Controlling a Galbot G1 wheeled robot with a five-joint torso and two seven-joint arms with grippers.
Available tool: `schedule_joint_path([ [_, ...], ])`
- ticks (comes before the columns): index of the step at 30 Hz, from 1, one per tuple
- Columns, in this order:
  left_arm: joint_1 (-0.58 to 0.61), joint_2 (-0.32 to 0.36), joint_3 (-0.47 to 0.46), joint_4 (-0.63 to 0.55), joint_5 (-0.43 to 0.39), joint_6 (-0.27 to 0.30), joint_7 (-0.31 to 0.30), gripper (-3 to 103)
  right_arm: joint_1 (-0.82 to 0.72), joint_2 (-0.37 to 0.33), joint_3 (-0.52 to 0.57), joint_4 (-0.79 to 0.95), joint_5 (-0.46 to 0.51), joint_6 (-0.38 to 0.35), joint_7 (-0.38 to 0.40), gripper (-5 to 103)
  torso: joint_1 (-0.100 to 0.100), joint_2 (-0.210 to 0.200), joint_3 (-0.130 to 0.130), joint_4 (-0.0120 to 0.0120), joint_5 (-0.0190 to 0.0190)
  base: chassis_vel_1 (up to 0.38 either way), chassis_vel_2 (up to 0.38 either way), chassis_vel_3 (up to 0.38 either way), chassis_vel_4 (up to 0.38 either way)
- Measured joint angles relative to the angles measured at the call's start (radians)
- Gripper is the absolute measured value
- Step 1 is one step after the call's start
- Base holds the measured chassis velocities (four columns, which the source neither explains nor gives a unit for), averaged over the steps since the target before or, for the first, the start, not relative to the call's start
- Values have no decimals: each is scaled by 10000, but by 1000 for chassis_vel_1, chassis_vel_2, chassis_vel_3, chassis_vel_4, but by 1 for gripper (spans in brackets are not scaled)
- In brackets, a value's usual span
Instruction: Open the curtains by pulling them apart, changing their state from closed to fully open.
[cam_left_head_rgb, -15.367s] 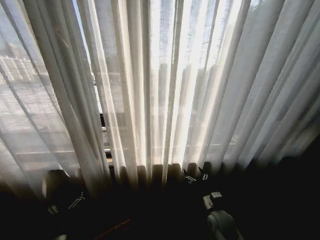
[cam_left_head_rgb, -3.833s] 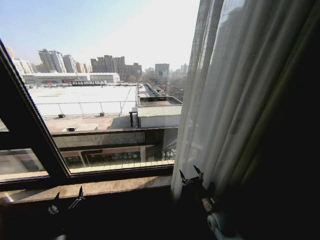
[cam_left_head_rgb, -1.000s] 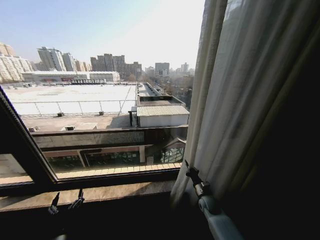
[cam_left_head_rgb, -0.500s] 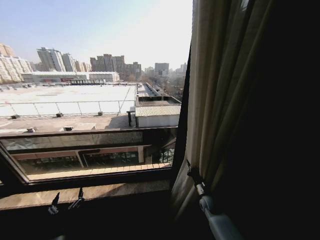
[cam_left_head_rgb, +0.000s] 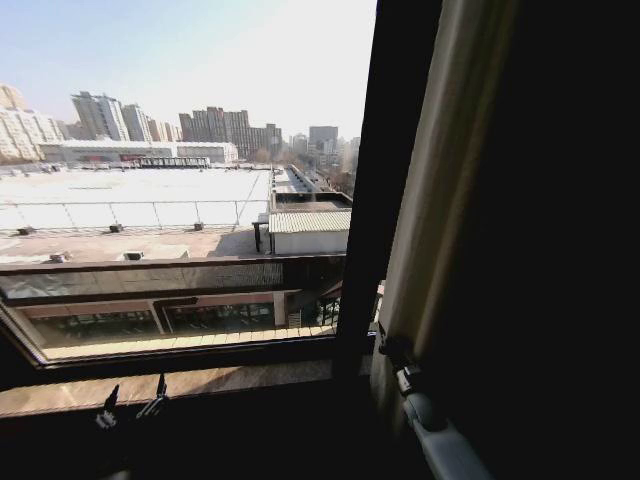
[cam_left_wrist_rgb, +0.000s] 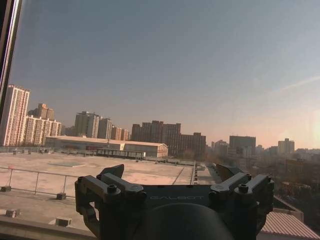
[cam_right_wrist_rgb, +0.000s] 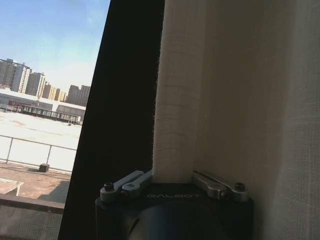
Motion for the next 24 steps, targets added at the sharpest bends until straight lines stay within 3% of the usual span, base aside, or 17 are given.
schedule_joint_path([
  [5, 1, -2, 5, 0, 0, 0, 4, 100, 609, -118, 273, -929, -25, -144, 1030, 0, 2, -1, 1, 0, 2, 0, 0, 0, 0],
  [13, 1, -2, 4, 0, 0, 0, 1, 100, 965, -377, 843, -1487, 119, -1009, 2961, 0, 1, 0, 0, 0, 0, 0, 0, 0, 0],
  [24, 0, -2, 4, 0, 0, 0, 2, 100, 881, -483, 999, -1302, -84, -1374, 3880, 0, 1, -1, 1, 0, 4, 0, 0, 0, 0],
])
